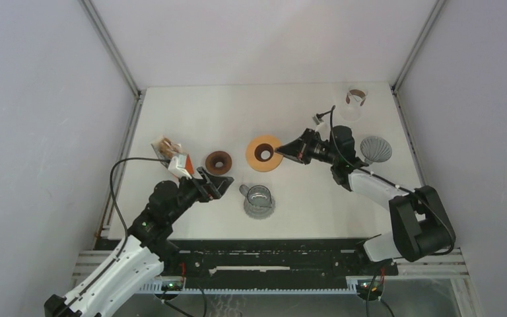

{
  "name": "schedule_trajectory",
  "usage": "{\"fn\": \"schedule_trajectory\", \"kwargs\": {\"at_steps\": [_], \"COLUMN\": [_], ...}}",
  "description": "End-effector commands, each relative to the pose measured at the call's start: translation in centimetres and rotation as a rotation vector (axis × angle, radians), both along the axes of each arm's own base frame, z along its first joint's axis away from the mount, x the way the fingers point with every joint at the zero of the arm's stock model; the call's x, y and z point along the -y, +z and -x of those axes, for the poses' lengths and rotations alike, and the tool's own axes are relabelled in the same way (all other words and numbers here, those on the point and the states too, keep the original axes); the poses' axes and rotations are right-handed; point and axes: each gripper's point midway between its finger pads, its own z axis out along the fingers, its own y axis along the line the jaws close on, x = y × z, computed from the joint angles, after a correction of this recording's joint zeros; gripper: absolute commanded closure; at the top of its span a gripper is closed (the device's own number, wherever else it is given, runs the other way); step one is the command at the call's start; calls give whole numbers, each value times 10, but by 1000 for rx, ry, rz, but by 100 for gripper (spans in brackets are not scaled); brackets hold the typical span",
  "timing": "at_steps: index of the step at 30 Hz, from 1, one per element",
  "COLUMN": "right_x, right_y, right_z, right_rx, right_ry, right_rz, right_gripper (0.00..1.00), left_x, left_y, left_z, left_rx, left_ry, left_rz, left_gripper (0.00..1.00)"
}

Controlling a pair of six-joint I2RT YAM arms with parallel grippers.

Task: Place the coffee filter in the dripper
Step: Place the dripper holder onto the coffee server.

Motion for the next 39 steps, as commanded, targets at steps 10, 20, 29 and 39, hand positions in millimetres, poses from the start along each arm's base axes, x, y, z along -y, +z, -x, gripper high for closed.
{"fn": "schedule_trajectory", "kwargs": {"at_steps": [10,20,29,39], "right_x": [-15,-38,-37,-34], "right_y": [20,-7,-35,-59], "right_z": [68,98,98,92], "right_rx": [17,-44,-82,-126], "right_ry": [152,226,215,203], "right_rz": [-24,-14,38,50], "right_gripper": [100,100,100,100], "left_x": [4,7,11,14], "left_y": [12,1,-11,-18], "left_z": [1,5,7,7], "left_rx": [17,-17,-55,-77], "left_ry": [15,-10,-25,-37], "left_rz": [125,122,111,98], "left_gripper": [4,9,9,9]}}
